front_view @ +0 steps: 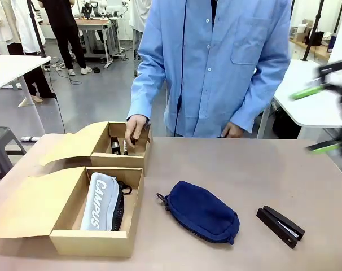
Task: Place items inside the box.
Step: Pick up a Pencil pouch or Stapler and place it inside the Mailer Box closest to the robot.
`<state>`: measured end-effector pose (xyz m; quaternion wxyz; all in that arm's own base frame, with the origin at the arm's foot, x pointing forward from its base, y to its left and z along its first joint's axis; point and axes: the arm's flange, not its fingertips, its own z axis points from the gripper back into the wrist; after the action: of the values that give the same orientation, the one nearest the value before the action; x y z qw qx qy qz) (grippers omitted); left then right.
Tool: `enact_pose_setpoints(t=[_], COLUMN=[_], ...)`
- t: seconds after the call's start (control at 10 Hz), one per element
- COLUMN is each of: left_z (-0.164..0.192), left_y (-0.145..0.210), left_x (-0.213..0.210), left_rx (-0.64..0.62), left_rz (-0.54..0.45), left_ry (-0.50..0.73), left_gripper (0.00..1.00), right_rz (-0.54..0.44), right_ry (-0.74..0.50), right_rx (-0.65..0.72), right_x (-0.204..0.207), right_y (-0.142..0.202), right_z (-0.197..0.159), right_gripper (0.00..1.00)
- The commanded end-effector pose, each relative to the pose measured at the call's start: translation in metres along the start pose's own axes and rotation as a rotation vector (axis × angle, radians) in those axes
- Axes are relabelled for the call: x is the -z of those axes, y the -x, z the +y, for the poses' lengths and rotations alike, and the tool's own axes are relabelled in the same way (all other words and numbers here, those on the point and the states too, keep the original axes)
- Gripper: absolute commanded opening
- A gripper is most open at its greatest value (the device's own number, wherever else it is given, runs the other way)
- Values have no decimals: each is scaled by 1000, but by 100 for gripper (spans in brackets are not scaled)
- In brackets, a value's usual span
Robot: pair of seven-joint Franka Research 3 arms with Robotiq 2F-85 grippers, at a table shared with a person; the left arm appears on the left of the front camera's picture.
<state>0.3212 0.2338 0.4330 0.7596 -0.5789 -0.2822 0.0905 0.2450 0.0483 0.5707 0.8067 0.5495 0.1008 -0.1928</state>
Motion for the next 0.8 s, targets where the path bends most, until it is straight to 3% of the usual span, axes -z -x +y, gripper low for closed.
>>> enact_pose_setpoints(t=[0.0,0.1,0.3,0.5,0.6,0.7], left_z=[-1,-1,-1,-1,-1,-1], left_y=[0,0,0,0,0,0], left_x=[1,1,1,1,1,1], left_rx=[22,22,22,22,22,22], left_rz=[-2,-2,-2,-2,-2,-2], left_ry=[15,15,15,15,15,15], left_gripper=[100,100,100,100,100,100], right_rz=[11,34,-34,-3,8,1], right_ry=[-183,-270,-211,-73,111,-150], right_rx=[27,-17,-78,-173,-192,-95], right_x=[-31,-44,-40,1,31,-125], right_y=[-15,-18,-19,-21,-33,-59], right_z=[-68,-102,-188,-245,-239,-161], right_gripper=[100,100,100,100,100,100])
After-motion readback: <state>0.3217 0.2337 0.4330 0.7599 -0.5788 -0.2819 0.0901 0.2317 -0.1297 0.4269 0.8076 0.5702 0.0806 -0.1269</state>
